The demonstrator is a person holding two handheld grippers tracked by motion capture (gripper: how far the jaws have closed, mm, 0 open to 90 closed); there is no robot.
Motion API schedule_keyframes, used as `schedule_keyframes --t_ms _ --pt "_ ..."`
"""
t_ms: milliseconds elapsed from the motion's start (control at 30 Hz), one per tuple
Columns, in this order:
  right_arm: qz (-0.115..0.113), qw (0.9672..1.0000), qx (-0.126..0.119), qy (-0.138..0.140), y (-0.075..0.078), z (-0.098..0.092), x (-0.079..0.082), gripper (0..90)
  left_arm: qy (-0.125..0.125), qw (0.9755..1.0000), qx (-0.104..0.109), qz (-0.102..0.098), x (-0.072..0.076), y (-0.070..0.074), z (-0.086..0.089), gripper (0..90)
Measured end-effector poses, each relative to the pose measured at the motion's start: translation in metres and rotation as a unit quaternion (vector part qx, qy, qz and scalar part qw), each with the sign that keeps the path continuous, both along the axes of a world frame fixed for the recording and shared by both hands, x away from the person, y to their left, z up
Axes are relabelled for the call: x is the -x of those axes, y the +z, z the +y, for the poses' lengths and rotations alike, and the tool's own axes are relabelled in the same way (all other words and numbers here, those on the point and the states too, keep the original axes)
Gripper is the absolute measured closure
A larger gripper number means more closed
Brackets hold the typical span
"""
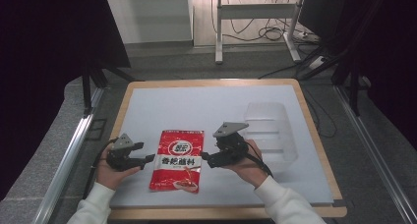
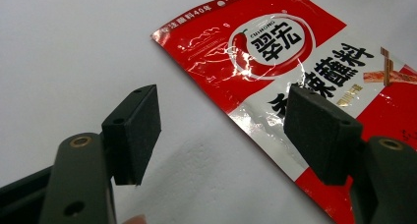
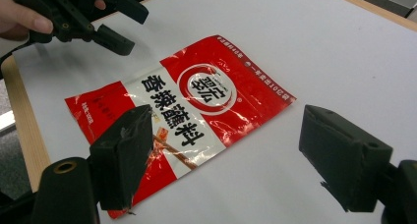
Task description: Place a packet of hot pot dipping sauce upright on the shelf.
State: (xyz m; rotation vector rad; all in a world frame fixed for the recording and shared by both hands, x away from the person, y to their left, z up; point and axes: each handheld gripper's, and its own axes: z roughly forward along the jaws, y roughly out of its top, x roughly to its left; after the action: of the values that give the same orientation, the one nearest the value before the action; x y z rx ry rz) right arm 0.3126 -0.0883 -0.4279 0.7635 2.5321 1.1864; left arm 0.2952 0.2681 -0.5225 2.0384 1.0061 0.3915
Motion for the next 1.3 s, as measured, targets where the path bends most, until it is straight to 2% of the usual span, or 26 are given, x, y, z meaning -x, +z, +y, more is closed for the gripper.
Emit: schedule_keyframes --t_ms 300,533,567,867,967,1133,1167,1300 --pt "0.018 0.9998 -0.006 0.004 0.003 0.007 -0.018 23.7 0.002 1.0000 0.001 -0.005 0.000 0.001 0.002 29.5" --pt "0.031 0.9994 -0.017 0.001 0.013 0.012 -0.038 27.7 0.001 1.0000 -0.001 -0.004 0.000 0.000 0.001 29.5" --pt "0.033 0.9994 -0.011 0.002 0.014 0.015 -0.045 29.3 0.000 1.0000 0.000 -0.004 0.000 0.001 0.001 29.5" --pt "0.061 0.9981 0.010 -0.001 0.012 0.028 -0.073 33.1 -0.001 1.0000 -0.001 -0.004 0.000 0.001 0.002 29.5" --pt "0.071 0.9970 0.028 -0.004 0.005 0.037 -0.084 33.4 -0.002 1.0000 0.000 -0.005 0.000 0.001 0.002 29.5" --pt "0.086 0.9955 0.038 -0.007 -0.002 0.044 -0.095 34.9 -0.002 1.0000 0.001 -0.005 0.000 0.001 0.002 29.5" --pt "0.100 0.9940 0.044 -0.006 -0.007 0.047 -0.101 36.1 -0.002 1.0000 0.001 -0.005 0.000 0.001 0.002 29.5" --pt "0.113 0.9922 0.052 -0.007 -0.014 0.051 -0.111 38.4 -0.003 1.0000 0.001 -0.005 0.000 0.002 0.003 29.5"
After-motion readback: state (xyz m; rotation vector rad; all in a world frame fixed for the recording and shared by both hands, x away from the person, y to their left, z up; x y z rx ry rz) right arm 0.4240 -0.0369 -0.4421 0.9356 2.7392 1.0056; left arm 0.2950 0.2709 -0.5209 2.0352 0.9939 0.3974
